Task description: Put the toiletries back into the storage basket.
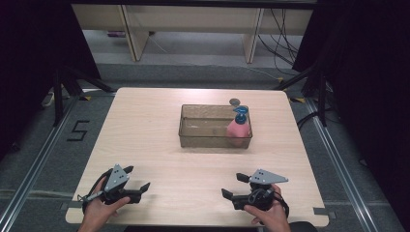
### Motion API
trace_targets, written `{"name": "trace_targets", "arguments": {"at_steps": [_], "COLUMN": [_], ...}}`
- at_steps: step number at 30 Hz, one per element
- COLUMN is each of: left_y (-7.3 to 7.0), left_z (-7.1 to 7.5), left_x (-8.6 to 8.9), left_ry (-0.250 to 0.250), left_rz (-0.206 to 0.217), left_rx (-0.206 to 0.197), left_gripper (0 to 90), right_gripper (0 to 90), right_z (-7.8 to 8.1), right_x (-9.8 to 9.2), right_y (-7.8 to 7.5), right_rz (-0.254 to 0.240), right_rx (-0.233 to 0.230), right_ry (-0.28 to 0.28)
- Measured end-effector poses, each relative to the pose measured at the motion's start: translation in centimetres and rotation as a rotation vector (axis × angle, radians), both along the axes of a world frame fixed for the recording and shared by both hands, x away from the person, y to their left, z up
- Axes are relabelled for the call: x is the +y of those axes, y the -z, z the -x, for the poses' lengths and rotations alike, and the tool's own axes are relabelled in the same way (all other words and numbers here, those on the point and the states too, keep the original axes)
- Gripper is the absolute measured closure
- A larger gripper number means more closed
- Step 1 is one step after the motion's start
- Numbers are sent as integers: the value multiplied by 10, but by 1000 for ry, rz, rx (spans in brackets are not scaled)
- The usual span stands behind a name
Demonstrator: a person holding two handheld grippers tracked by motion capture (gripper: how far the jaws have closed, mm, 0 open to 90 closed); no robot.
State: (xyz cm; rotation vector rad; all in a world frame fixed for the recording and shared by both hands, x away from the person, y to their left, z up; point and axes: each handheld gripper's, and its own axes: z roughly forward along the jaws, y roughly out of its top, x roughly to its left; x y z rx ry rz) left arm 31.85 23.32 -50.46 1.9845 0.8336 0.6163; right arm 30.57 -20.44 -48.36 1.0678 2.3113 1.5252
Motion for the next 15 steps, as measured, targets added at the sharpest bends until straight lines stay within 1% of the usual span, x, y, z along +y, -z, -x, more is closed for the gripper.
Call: {"name": "trace_targets", "arguments": {"at_steps": [1, 2, 3, 4, 6, 7, 8, 9, 10, 11, 12, 14, 15], "left_y": [0, 0, 0, 0, 0, 0, 0, 0, 0, 0, 0, 0, 0], "left_z": [1, 1, 1, 1, 0, 0, 0, 0, 0, 0, 0, 1, 1], "left_x": [0, 0, 0, 0, 0, 0, 0, 0, 0, 0, 0, 0, 0], "left_ry": [-6, -6, -6, -6, 0, -1, -1, -5, -1, -1, -1, -6, -6], "left_rz": [6, 5, 4, 5, -1, 0, 0, 5, 1, 0, 1, 5, 4], "left_rx": [4, 4, 4, 4, -1, 0, 0, 5, 2, 1, 1, 4, 4], "left_gripper": [148, 148, 148, 148, 148, 148, 148, 148, 148, 148, 148, 148, 149], "right_gripper": [174, 174, 174, 173, 171, 171, 171, 171, 171, 171, 170, 170, 170], "right_z": [1, 1, 3, 3, 5, 6, 7, 8, 8, 12, 10, 10, 12], "right_x": [-1, -2, -1, -3, -3, -4, -4, -4, -4, -2, -4, -5, -3], "right_y": [0, 0, 1, 1, 2, 1, 2, 2, 2, 2, 2, 3, 4], "right_rz": [4, 12, 10, 25, 22, 32, 25, 32, 37, 18, 46, 51, 32], "right_rx": [6, -4, 17, 11, 12, 13, 9, 5, 5, 56, 21, 3, 34], "right_ry": [9, 1, 17, 12, 10, -7, 6, 2, -1, 19, 14, 9, 18]}}
